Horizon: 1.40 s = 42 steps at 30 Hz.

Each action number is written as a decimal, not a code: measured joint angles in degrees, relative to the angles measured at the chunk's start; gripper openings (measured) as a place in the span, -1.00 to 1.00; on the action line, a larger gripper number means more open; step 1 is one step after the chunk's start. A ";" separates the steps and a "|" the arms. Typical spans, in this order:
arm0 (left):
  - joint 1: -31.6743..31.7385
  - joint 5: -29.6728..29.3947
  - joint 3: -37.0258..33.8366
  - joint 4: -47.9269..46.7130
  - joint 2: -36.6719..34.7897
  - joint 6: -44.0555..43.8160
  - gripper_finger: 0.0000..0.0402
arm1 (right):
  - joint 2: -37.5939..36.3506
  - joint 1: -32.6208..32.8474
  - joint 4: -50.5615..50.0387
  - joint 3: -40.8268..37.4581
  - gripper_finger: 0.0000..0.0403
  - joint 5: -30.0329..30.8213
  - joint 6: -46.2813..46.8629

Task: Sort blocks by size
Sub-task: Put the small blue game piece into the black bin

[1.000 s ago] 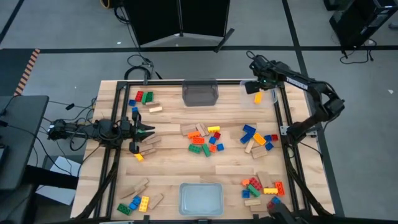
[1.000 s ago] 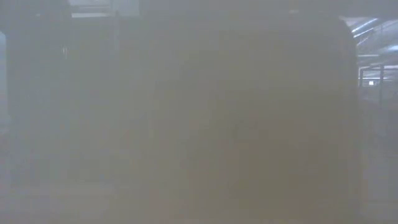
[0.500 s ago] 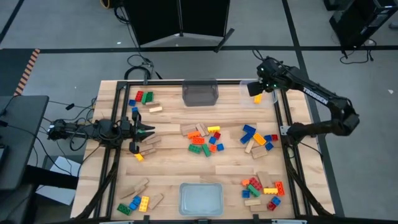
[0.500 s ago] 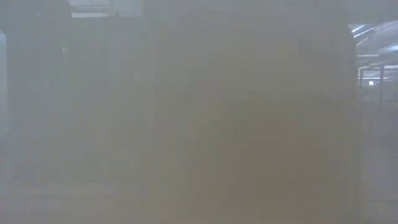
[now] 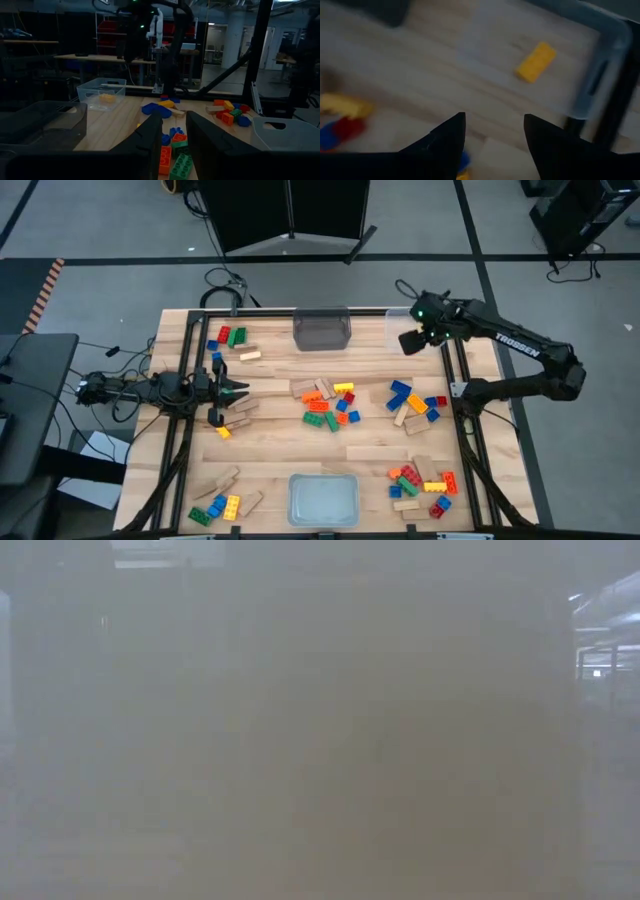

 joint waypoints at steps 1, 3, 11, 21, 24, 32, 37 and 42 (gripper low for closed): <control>0.01 0.00 0.01 0.00 0.00 -0.01 -0.52 | -0.58 2.09 0.34 0.02 0.07 -0.01 0.50; 0.01 0.00 0.01 0.00 0.00 0.00 -0.52 | -1.61 6.13 1.74 0.01 0.07 0.01 1.05; 0.01 0.00 0.01 0.00 0.00 -0.01 -0.52 | -1.81 17.93 17.60 0.01 0.07 0.05 -8.47; 0.00 0.00 0.01 0.00 -0.01 -0.01 -0.52 | 8.86 23.88 30.16 0.02 0.13 -1.16 -24.78; 0.00 0.00 0.02 0.00 0.00 0.00 -0.52 | 12.60 25.81 30.41 0.02 0.18 -1.52 -28.28; 0.01 0.02 0.01 0.00 -0.02 -0.01 -0.52 | 20.82 32.70 30.24 0.02 0.29 -3.16 -49.57; 0.00 0.00 0.02 0.00 -0.02 0.00 -0.52 | 26.12 36.15 29.06 0.02 0.29 -6.85 -53.11; 0.01 0.00 0.00 0.00 0.00 0.00 -0.52 | 32.50 38.21 28.22 0.02 0.29 -8.84 -53.19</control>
